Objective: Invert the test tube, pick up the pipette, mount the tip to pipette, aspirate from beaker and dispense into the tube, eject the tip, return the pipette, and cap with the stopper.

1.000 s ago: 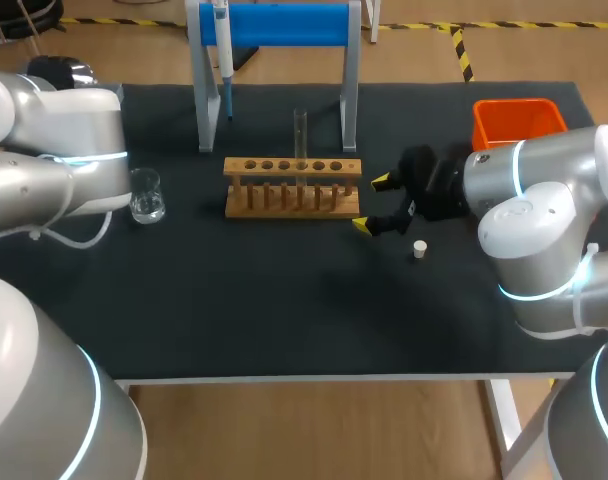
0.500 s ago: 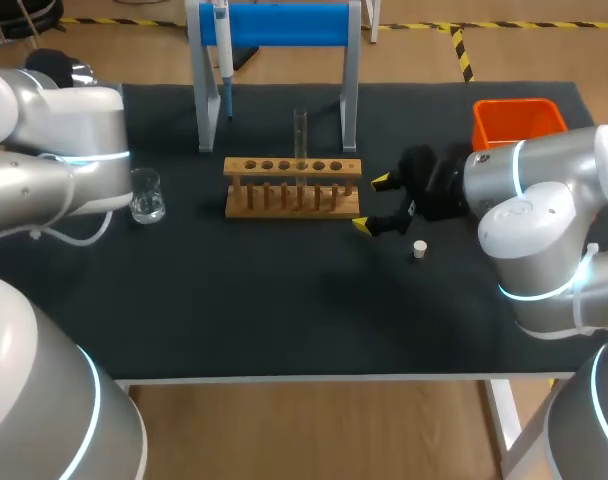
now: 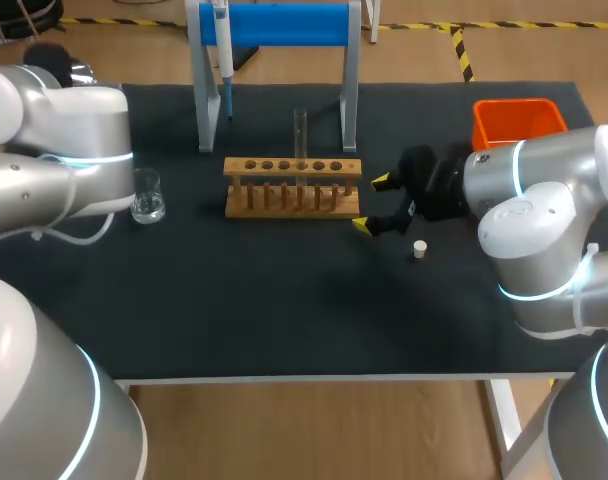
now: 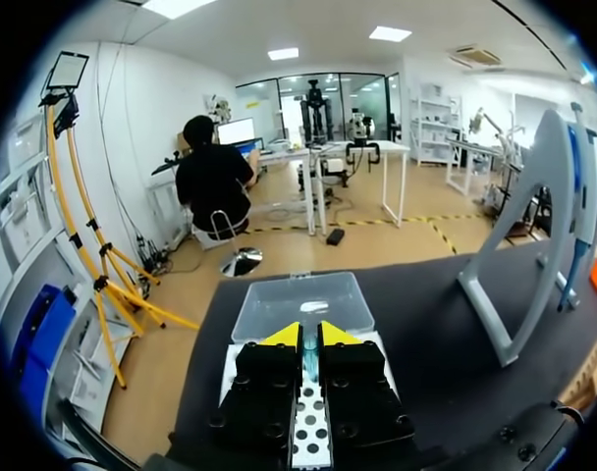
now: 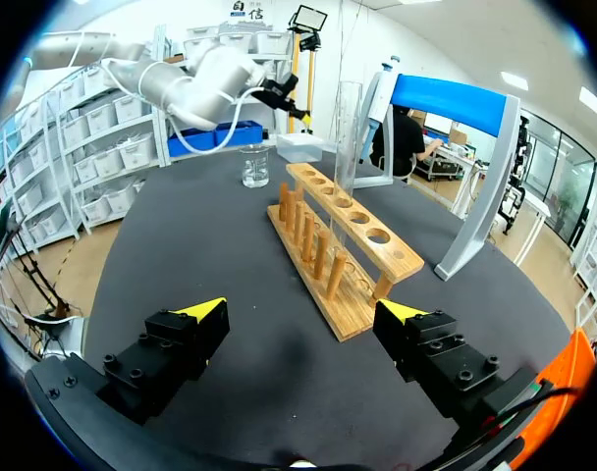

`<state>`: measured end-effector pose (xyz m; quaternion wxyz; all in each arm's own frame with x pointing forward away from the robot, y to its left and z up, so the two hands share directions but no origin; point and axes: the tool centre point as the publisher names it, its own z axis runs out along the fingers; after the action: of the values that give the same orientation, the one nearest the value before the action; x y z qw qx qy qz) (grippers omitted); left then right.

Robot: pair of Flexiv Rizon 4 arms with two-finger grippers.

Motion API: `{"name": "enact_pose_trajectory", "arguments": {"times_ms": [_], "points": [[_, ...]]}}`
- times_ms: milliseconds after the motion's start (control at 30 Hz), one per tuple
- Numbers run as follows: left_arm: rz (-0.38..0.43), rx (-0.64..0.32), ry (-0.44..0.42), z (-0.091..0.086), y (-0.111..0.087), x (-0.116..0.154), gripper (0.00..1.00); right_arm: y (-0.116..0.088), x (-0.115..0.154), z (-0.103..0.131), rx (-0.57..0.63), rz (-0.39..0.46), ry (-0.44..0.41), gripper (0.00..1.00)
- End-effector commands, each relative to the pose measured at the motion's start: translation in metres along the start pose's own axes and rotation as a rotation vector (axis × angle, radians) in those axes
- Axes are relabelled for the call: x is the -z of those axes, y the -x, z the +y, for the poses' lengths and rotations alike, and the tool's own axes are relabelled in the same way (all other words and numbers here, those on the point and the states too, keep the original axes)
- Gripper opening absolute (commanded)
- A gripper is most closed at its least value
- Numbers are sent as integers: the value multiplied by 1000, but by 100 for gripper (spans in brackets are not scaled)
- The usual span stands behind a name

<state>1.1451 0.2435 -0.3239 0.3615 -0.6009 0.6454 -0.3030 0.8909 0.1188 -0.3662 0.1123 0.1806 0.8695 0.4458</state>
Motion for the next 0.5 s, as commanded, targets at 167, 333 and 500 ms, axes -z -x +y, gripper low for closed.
{"name": "enact_pose_trajectory", "arguments": {"times_ms": [167,333,500], "points": [[-15,-1,-19,-4,0,6,0,0,1,-1,0,1,1,100],[-25,2,-28,-8,1,10,0,0,1,-1,0,1,1,100],[-32,-1,-39,-13,1,15,0,0,1,-1,0,1,1,100]]}}
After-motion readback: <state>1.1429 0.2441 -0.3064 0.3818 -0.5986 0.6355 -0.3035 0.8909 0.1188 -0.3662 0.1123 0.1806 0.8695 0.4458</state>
